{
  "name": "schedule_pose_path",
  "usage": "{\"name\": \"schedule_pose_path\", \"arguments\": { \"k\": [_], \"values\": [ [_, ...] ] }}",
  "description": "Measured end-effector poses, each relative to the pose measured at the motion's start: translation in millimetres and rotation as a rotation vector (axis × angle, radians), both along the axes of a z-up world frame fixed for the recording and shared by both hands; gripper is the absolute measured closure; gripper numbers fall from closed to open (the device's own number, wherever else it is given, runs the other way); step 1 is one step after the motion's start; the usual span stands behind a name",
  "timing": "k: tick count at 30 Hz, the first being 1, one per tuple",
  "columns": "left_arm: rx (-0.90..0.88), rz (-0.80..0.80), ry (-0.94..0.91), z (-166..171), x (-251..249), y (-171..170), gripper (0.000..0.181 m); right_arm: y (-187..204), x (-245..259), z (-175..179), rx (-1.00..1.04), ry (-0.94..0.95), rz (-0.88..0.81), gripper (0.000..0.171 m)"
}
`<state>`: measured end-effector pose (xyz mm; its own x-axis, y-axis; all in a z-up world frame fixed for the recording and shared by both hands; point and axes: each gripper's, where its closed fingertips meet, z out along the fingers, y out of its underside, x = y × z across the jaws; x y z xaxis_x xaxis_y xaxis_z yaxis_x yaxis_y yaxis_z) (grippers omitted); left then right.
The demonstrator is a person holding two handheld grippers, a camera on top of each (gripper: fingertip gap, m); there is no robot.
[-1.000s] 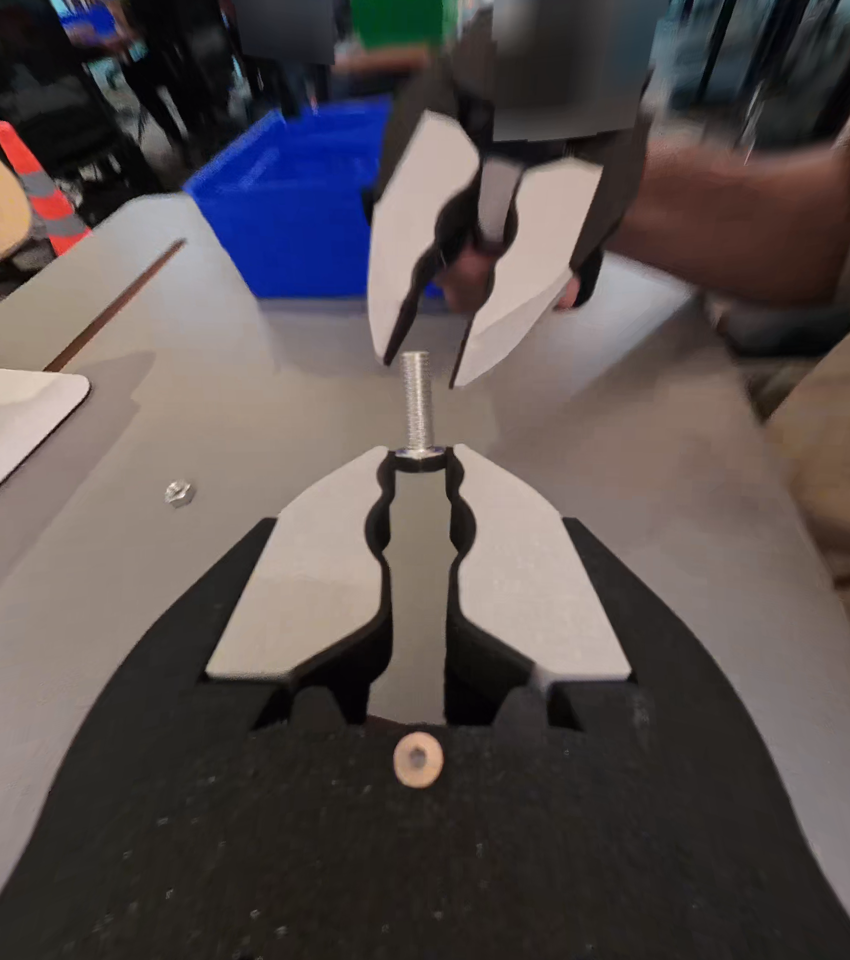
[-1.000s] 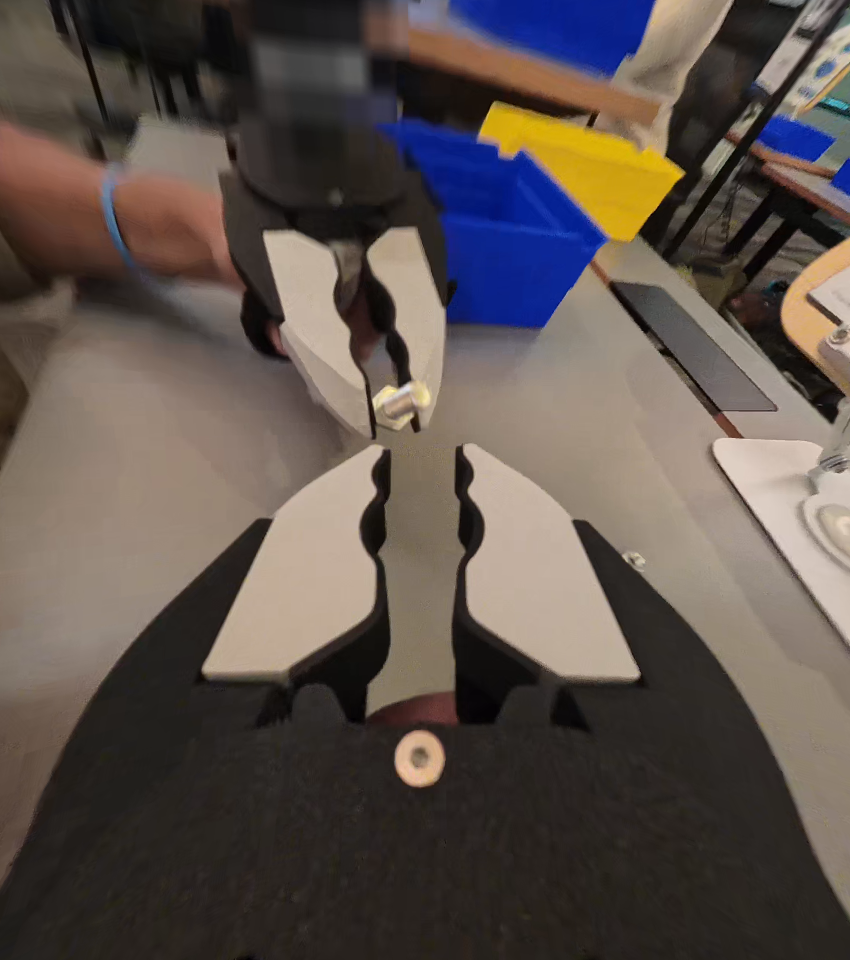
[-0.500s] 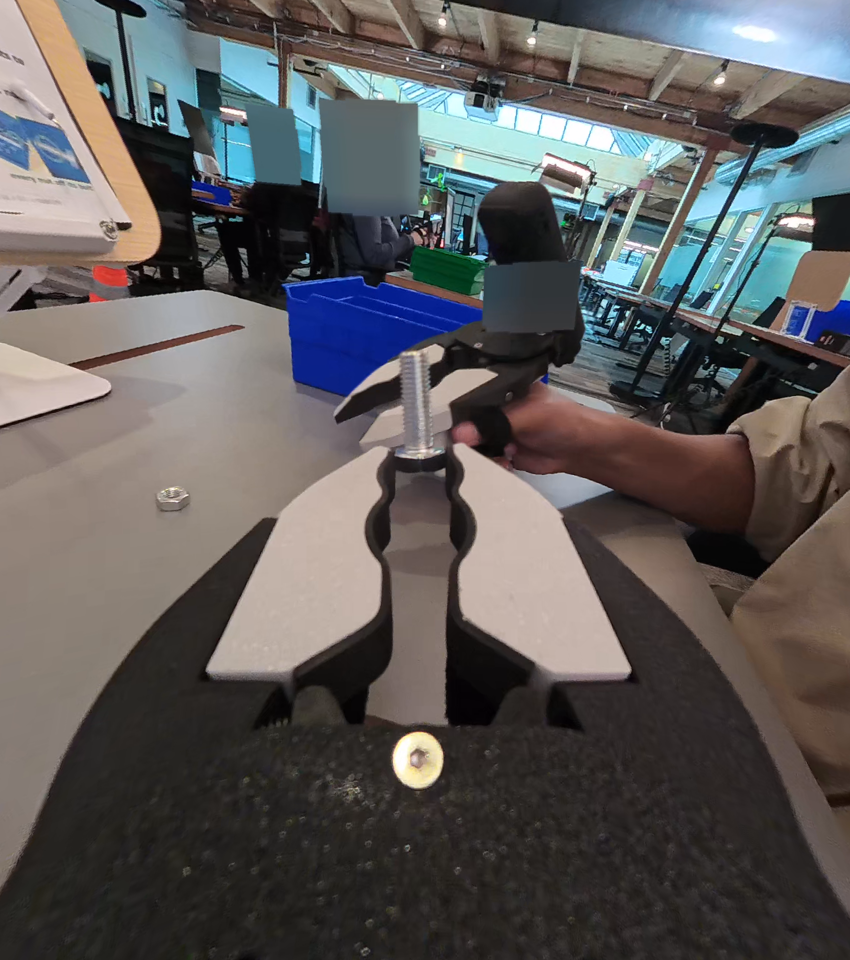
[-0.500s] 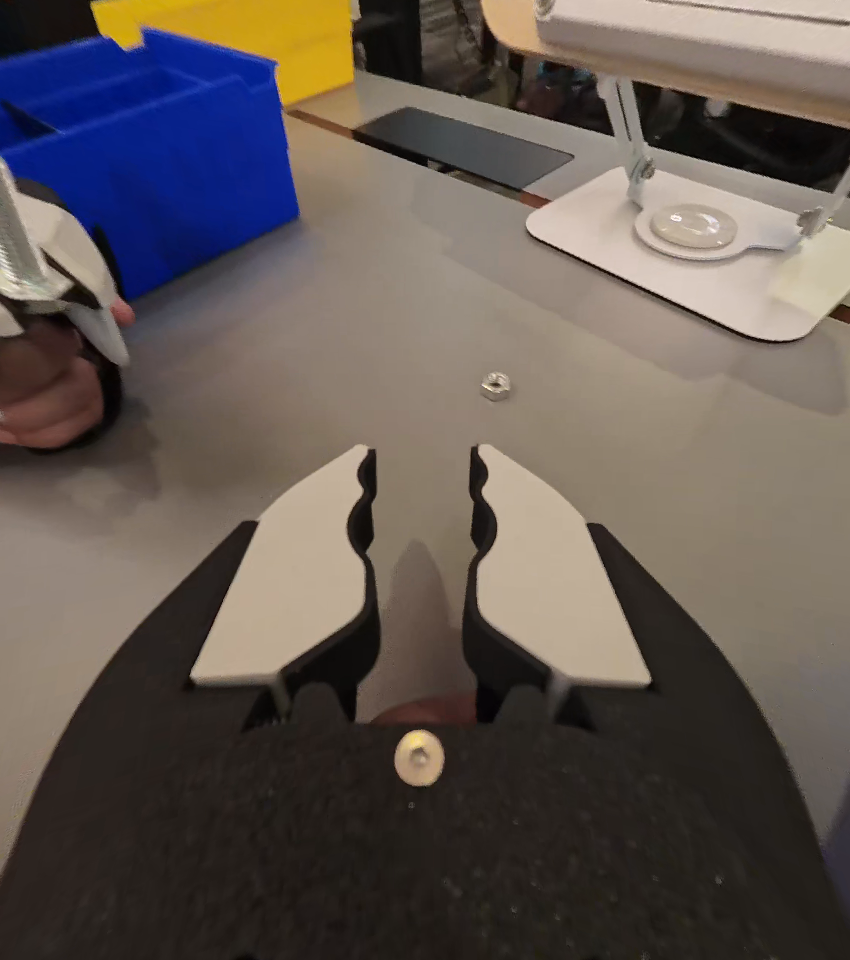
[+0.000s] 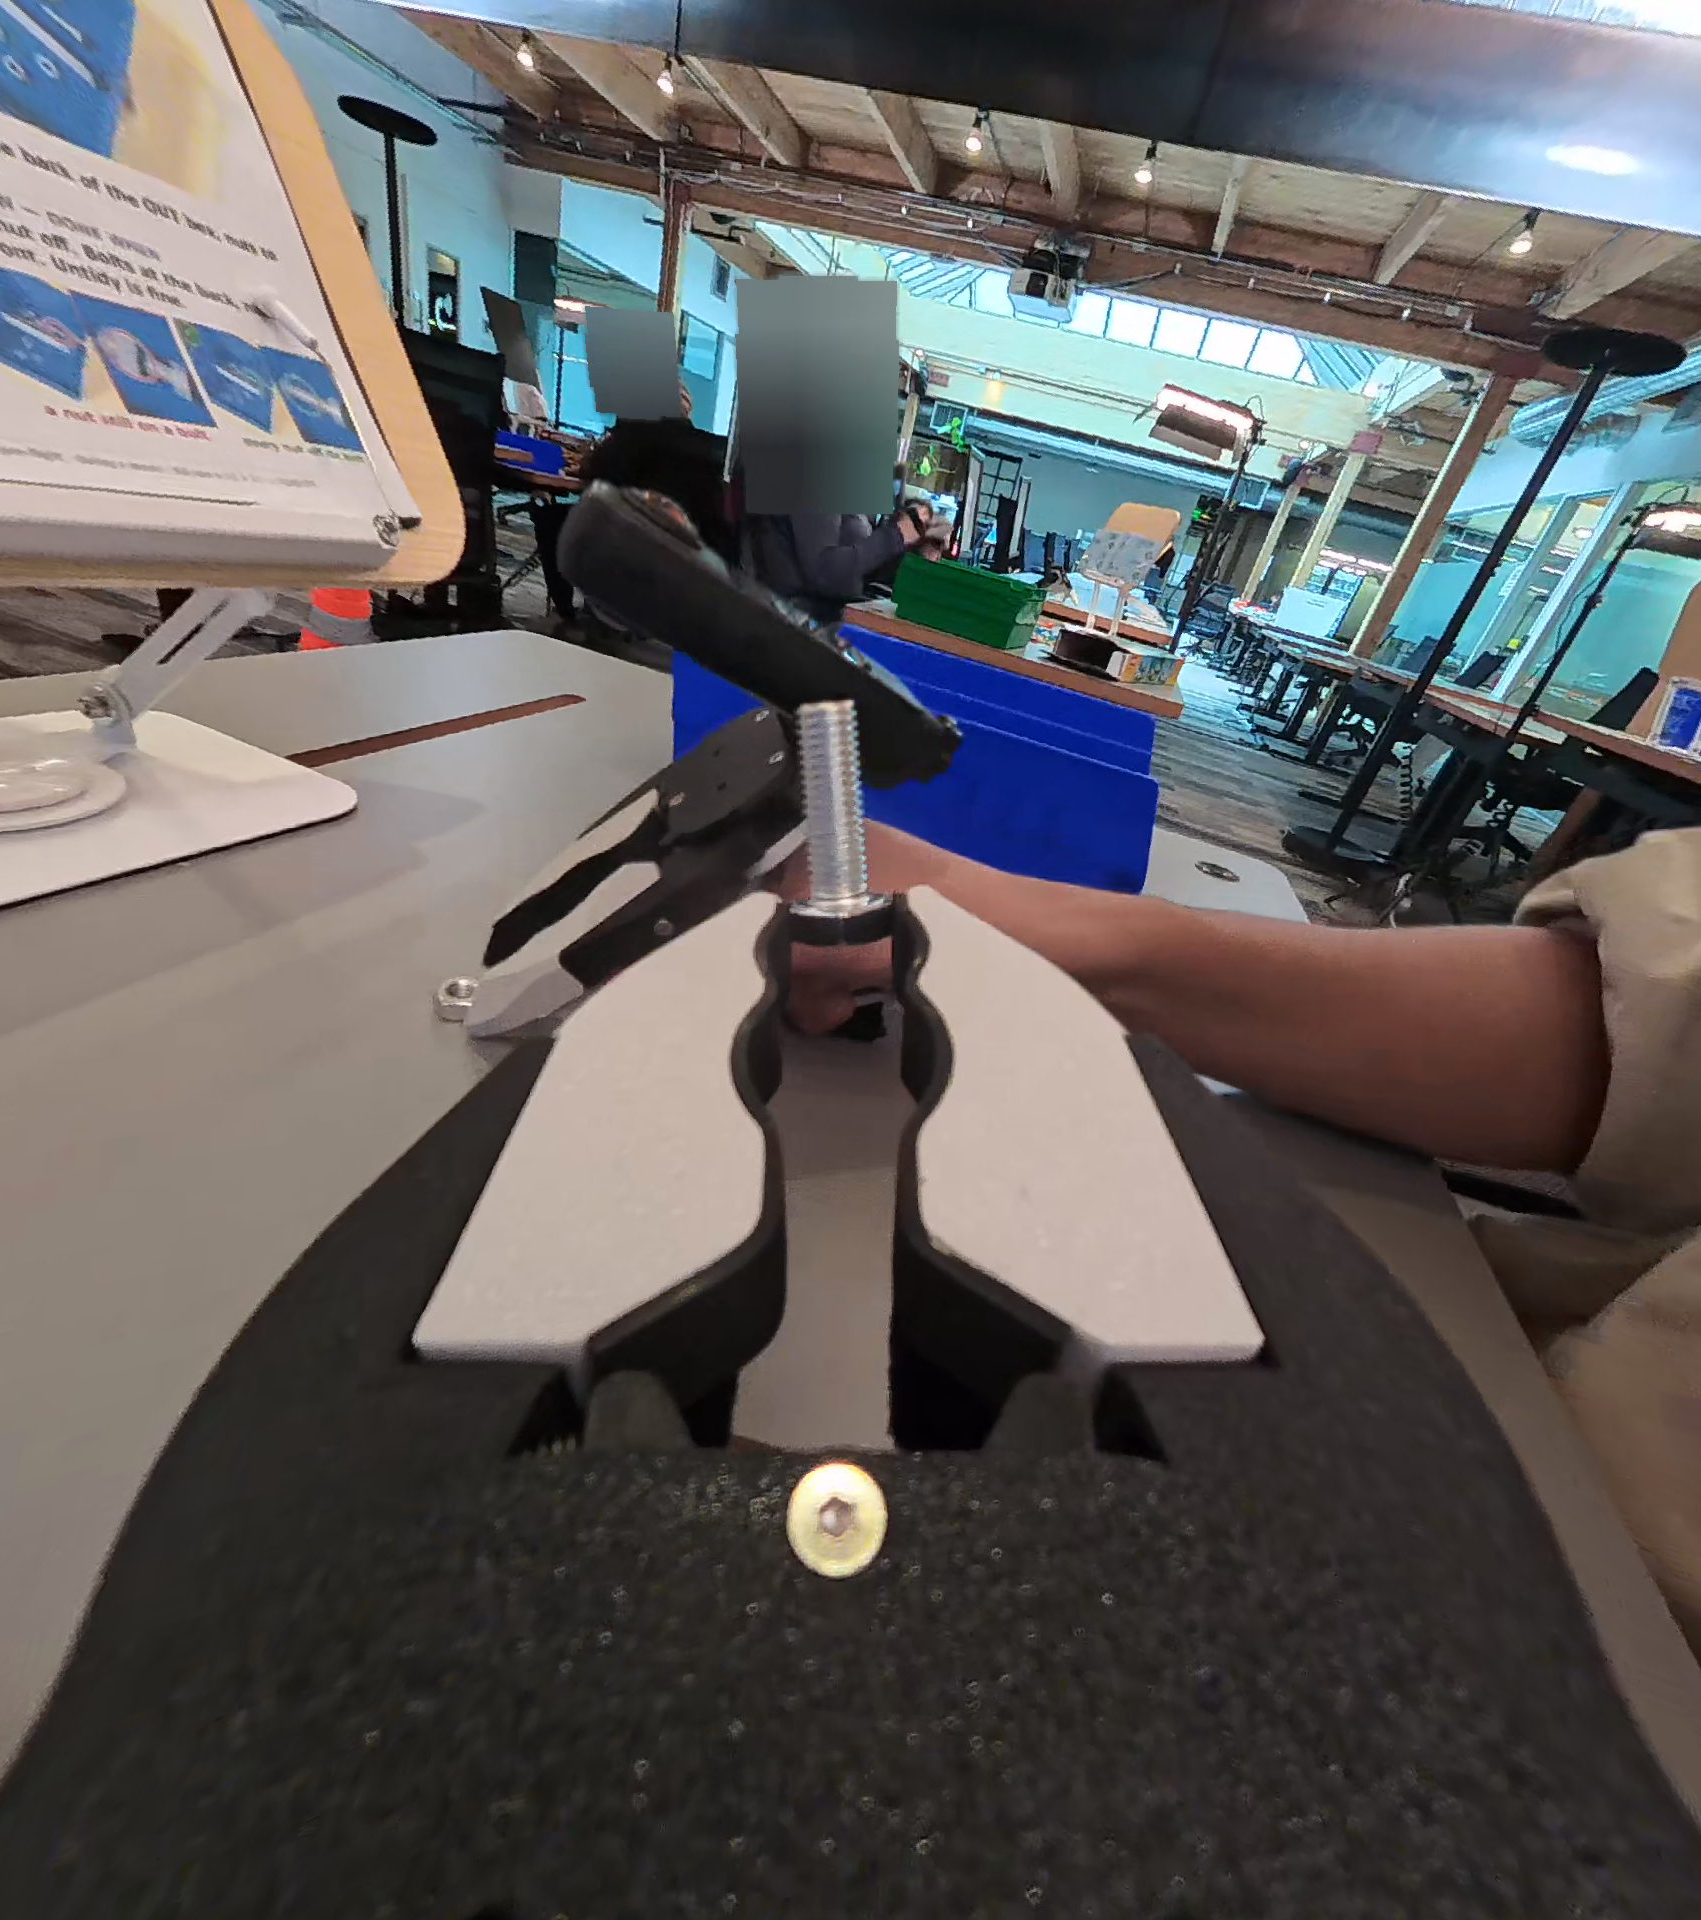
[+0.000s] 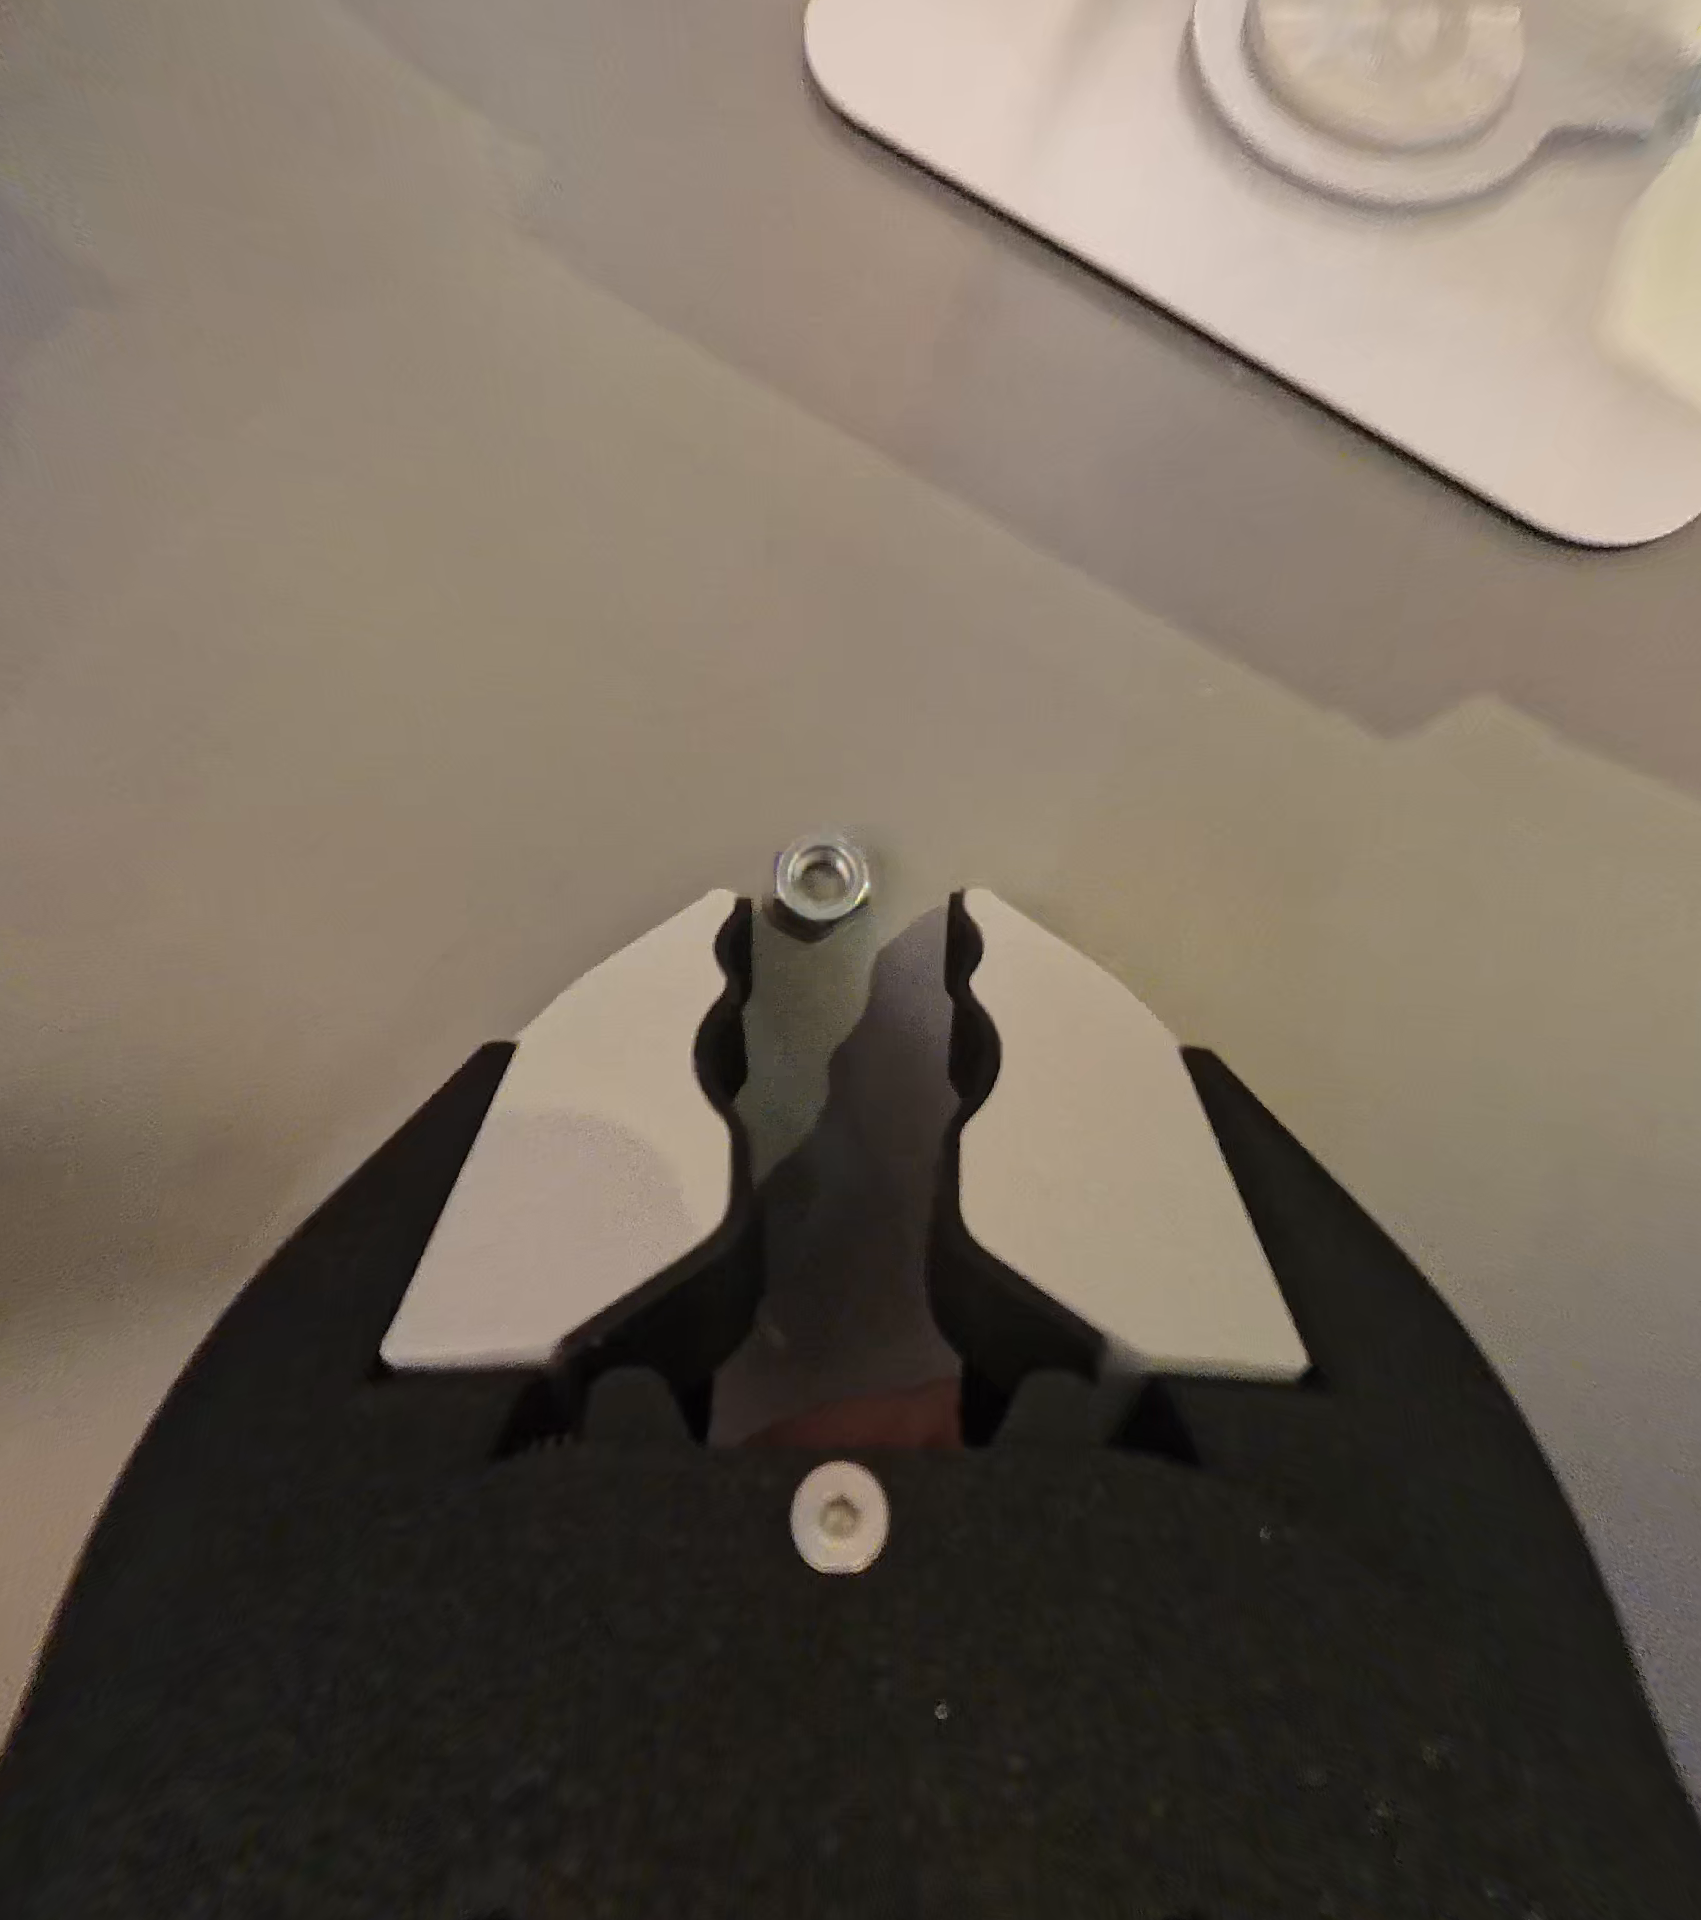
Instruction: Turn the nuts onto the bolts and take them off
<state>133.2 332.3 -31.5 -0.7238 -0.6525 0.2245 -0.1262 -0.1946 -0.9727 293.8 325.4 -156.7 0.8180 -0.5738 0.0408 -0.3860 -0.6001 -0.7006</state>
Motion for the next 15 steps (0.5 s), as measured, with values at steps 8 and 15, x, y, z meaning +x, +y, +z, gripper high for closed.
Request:
{"name": "schedule_pose_path", "arguments": {
  "k": [8,15],
  "values": [
    [0.02,-0.055,0.012,-2.9,-4.5,-12.0,0.163,5.3,-1.9,-1.6,0.006,0.019,0.022,0.148],
    [0.058,-0.033,0.033,-10.5,1.5,-9.2,0.163,12.7,-16.9,4.6,0.065,0.04,0.141,0.154]
  ]
}}
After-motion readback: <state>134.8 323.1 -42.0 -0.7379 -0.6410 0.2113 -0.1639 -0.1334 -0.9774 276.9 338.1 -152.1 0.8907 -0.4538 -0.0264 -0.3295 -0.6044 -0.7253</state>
